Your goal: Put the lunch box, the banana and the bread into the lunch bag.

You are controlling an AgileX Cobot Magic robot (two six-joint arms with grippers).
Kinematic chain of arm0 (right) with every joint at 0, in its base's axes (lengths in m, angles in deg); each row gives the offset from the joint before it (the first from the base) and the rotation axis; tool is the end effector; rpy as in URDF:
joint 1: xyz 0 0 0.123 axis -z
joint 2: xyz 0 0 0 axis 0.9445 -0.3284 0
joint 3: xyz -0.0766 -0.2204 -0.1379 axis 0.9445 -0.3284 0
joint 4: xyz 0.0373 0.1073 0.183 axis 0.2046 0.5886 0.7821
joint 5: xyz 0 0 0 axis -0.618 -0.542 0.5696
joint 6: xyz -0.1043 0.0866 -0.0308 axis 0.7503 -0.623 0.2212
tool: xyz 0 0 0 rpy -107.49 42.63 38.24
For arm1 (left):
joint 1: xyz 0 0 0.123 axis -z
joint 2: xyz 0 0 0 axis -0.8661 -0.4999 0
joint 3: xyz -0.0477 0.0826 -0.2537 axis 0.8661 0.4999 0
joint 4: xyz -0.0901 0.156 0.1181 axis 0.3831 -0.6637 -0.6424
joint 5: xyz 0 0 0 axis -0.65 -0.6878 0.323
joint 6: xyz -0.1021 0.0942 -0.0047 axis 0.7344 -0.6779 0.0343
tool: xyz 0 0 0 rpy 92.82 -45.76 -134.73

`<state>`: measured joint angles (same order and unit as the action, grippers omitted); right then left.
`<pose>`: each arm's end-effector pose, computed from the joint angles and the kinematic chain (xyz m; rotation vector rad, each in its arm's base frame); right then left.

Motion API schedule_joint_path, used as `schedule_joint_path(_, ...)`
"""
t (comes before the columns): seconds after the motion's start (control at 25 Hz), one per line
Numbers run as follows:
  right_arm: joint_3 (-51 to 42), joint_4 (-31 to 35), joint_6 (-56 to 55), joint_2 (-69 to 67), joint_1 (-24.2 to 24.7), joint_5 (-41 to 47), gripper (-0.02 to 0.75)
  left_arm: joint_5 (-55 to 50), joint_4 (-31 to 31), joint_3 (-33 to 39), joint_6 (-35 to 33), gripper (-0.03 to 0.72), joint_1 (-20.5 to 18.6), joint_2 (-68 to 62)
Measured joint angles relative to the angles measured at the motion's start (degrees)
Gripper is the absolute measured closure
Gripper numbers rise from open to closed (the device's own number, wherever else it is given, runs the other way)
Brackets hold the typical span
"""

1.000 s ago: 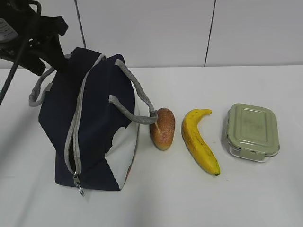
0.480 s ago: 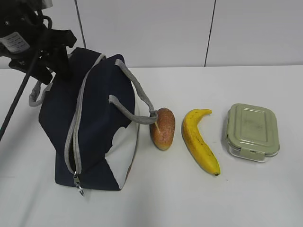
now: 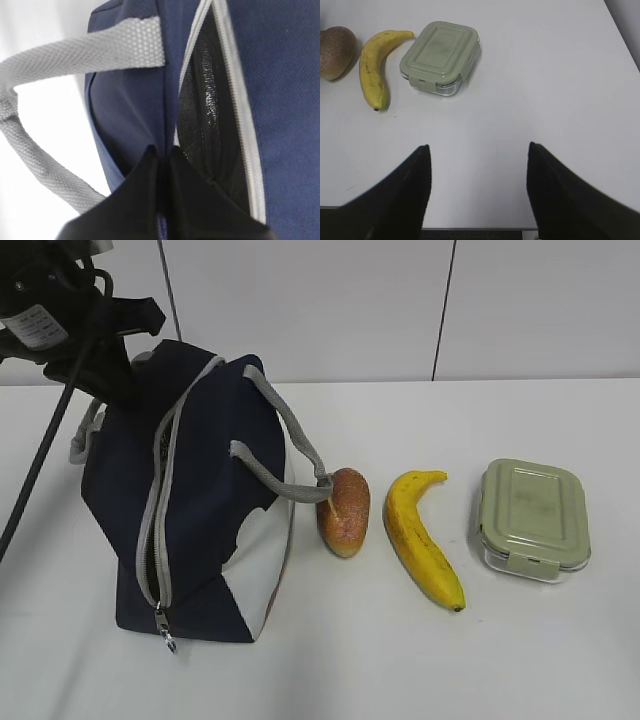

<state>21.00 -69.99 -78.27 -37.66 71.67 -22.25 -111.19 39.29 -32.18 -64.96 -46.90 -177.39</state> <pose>0.0116 -0.0089 0.2285 -0.0410 2.1060 -0.1281 0.3272 -0.1088 0.2587 0.2793 2.8066 -0.3916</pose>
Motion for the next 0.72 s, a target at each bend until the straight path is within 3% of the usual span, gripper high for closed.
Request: schedule_joint_path(0.72,0.0,-0.1,0.0,0.0,0.0,0.0,0.287,0.2,1.2,0.0,0.0,0.686,0.0,0.0)
